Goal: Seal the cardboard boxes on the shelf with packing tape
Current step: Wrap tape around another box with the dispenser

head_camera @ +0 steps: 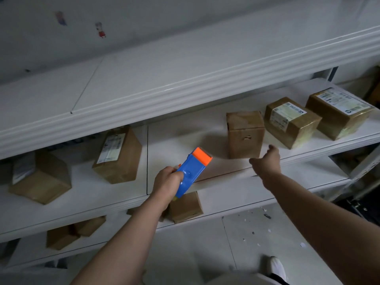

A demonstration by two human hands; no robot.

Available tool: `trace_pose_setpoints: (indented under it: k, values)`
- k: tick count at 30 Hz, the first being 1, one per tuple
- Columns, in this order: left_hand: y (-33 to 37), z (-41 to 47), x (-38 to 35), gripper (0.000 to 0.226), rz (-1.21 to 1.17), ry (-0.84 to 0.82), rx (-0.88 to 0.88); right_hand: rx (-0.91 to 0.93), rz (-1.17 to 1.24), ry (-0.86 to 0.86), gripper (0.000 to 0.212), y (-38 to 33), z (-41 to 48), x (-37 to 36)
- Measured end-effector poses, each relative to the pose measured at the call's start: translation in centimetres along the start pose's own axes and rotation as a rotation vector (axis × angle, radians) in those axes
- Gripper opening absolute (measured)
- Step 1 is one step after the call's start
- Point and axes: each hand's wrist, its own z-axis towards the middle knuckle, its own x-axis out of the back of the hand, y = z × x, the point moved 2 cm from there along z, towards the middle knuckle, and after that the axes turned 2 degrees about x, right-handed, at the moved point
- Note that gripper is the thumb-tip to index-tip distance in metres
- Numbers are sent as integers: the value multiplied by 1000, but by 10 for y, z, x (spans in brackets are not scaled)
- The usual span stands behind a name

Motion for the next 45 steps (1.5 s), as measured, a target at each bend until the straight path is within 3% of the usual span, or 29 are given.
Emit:
trace_pose_setpoints:
  k: [3,7,9,13,17,21,27,31,33,37,42,45]
  values:
    - [3,-3,1,9,-15,4,15,8,-10,-91,86,-12,16,1]
    - [15,2,-2,11,13,7,30,46,4,-90,41,-22,23,-5]
    - [22,7,-4,10,14,16,41,48,27,-43,36,-22,22,-9]
    - [30,13,-9,8,-15,19,39,84,-15,5,79,-16,23,-9]
    - [36,17,-15,6,-22,29,32,180,114,-154,132,-25,45,4]
    - [40,27,-24,8,-6,110,75,147,217,-381,139,-33,70,12]
    - [51,43,-47,15,75,203,153,205,197,-657,113,-30,94,14]
    - [56,54,-59,14,53,251,197,184,222,-674,107,-35,106,19]
    - [61,58,-64,14,47,270,203,148,174,-713,107,-38,110,20]
    - [72,62,-71,14,26,328,174,80,-25,-839,80,-39,107,14]
    - [78,55,-62,16,-90,390,109,99,-283,-673,62,-31,111,-6]
    - [67,46,-49,14,-238,388,94,61,-259,-675,56,-28,107,-11]
